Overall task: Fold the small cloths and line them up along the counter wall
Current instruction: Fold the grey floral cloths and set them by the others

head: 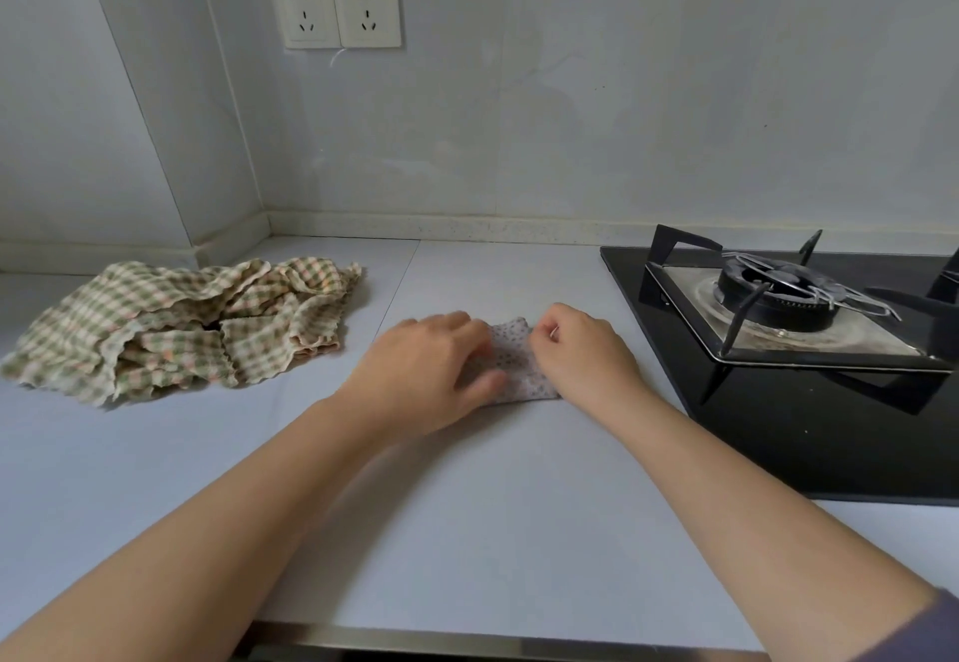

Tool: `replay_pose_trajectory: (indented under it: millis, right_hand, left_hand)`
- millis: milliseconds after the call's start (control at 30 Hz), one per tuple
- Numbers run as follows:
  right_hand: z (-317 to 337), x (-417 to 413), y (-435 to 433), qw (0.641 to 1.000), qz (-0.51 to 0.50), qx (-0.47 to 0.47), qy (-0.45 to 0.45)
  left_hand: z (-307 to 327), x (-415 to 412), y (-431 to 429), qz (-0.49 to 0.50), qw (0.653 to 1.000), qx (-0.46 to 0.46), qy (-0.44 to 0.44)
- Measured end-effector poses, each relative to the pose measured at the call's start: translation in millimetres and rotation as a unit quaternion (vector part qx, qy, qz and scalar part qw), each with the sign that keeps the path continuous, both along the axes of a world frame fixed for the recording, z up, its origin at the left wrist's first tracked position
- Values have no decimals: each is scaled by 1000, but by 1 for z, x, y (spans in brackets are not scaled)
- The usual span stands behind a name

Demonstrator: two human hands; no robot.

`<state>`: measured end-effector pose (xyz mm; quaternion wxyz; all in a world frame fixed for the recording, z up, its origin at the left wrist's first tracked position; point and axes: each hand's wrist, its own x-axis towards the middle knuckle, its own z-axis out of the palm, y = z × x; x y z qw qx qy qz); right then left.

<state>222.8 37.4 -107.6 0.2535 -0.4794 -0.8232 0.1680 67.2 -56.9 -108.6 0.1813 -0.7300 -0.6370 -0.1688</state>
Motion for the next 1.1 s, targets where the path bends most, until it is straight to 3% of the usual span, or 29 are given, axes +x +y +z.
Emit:
replay_pose_trajectory:
  millis: [67, 200, 300, 400, 467, 600, 700, 767, 833, 900, 1033, 1100]
  right_hand:
    - [0, 5, 8, 999, 6, -4, 37]
    - [-1, 13, 17, 997, 31, -15, 68]
    - [-4, 11, 15, 995, 70, -18, 71]
    - [-7, 10, 15, 990, 119, -40, 61]
    - [-8, 13, 14, 986, 144, -63, 61]
    - [-6, 16, 13, 974, 175, -98, 108]
    - [-1, 12, 12, 935, 205, -157, 243]
    - [6, 13, 9, 910, 223, -178, 301]
    - [9, 14, 9, 888, 233, -187, 348]
    - [12, 15, 9, 869, 239, -200, 384]
    - [15, 18, 9, 845, 250, -234, 410]
    - [17, 21, 8, 842, 247, -248, 411]
  left_hand:
    - [-5, 2, -1, 7, 996, -65, 57]
    - [-12, -6, 1, -2, 998, -37, 56]
    - [-12, -1, 1, -18, 999, -31, 11]
    - [-14, 6, 1, 33, 998, -26, -39]
    - [-13, 4, 0, 39, 987, -19, -156]
    - [-2, -4, -3, 4, 913, -4, -408]
    - [2, -3, -2, -31, 831, -1, -555]
    - [4, -1, -2, -43, 795, 2, -605]
    - [8, 2, -5, -73, 780, 19, -621]
    - [16, 4, -9, -115, 790, 53, -600]
    - [30, 1, -17, -125, 895, 56, -424]
    - [32, -1, -17, -114, 927, 14, -358]
